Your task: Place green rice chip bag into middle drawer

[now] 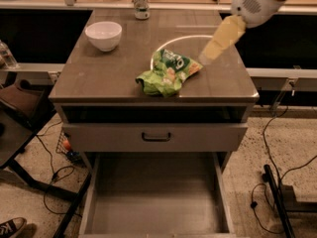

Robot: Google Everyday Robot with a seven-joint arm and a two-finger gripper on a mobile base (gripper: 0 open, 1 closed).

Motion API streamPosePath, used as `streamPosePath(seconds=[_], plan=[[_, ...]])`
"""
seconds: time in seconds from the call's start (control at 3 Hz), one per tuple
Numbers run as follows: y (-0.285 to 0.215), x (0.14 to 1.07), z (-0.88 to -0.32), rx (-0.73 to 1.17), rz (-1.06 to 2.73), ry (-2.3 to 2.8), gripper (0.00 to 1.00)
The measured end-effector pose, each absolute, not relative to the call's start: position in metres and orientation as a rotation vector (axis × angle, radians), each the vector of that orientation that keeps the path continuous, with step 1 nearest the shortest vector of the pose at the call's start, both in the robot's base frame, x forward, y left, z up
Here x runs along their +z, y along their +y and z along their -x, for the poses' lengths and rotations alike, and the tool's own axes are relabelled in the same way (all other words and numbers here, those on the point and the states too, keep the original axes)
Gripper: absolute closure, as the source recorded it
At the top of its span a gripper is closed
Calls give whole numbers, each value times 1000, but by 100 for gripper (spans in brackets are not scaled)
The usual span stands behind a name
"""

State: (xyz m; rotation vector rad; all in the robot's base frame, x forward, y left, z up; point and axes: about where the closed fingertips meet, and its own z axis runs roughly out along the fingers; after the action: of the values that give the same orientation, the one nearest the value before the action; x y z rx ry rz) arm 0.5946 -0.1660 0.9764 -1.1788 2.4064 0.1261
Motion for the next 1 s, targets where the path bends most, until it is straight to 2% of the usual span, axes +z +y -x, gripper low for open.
streamPosePath(seconds=[0.33, 1.0], plan=[[-137, 976, -625, 167, 928, 2473, 0], [-135, 964, -623, 164, 803, 2551, 0]])
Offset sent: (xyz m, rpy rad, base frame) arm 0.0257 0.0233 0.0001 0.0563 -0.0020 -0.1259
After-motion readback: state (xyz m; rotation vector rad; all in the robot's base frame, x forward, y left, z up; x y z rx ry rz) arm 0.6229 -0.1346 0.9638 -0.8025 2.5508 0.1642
